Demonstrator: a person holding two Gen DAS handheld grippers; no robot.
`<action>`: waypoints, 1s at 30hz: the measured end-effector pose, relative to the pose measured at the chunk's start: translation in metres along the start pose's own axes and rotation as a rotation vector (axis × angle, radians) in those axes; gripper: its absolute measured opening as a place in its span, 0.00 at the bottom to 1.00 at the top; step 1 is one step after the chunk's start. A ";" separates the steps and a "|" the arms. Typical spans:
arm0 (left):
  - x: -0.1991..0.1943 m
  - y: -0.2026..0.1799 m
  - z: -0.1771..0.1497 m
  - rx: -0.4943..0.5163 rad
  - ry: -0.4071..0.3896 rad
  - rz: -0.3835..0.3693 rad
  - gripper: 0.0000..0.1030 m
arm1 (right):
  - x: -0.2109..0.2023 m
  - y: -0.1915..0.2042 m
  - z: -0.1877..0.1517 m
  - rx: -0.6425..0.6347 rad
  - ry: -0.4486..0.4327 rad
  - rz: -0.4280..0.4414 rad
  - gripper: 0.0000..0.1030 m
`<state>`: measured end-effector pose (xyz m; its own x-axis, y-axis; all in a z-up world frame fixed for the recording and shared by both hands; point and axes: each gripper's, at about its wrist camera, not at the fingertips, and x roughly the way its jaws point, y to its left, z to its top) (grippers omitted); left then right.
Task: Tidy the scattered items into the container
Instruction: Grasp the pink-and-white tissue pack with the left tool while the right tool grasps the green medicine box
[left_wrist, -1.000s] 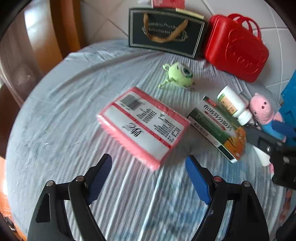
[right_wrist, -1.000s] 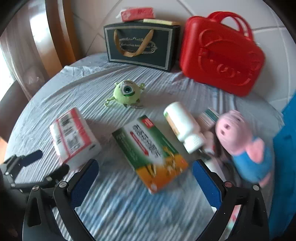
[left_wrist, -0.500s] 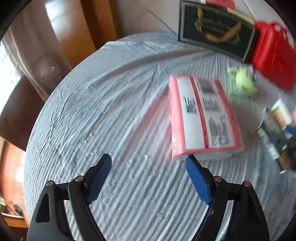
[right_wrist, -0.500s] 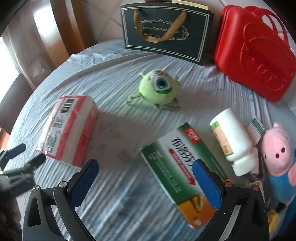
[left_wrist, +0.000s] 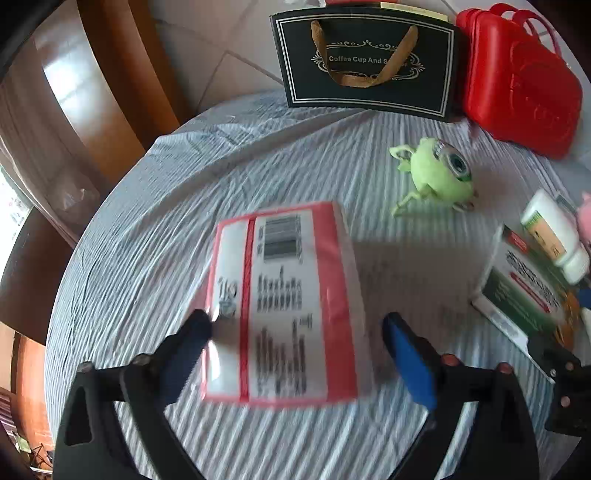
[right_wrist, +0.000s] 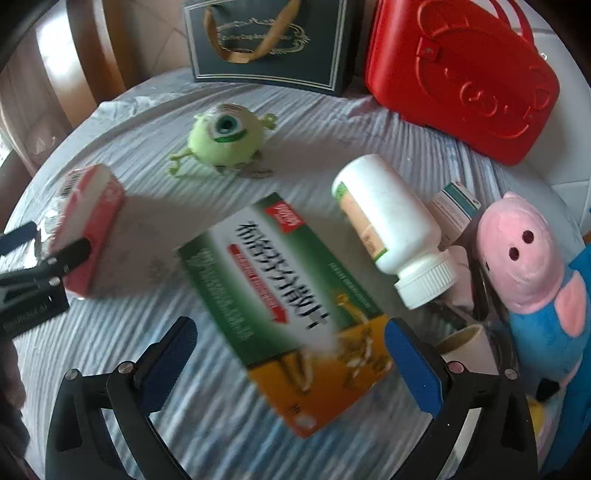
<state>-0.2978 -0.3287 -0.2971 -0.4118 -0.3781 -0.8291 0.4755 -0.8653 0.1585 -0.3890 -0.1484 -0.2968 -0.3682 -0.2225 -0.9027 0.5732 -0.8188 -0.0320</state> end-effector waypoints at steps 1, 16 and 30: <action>0.004 0.001 0.003 0.000 0.003 0.010 0.94 | 0.005 -0.003 0.002 -0.004 0.007 0.006 1.00; 0.013 -0.010 -0.023 -0.019 0.053 -0.180 0.89 | 0.025 0.002 0.000 -0.025 0.042 0.074 1.00; 0.006 -0.020 -0.046 -0.028 -0.010 -0.132 0.91 | 0.009 0.022 -0.040 0.020 -0.151 0.033 1.00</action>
<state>-0.2739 -0.2987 -0.3292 -0.4799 -0.2647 -0.8364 0.4382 -0.8983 0.0328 -0.3509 -0.1472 -0.3231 -0.4560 -0.3253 -0.8284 0.5730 -0.8195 0.0064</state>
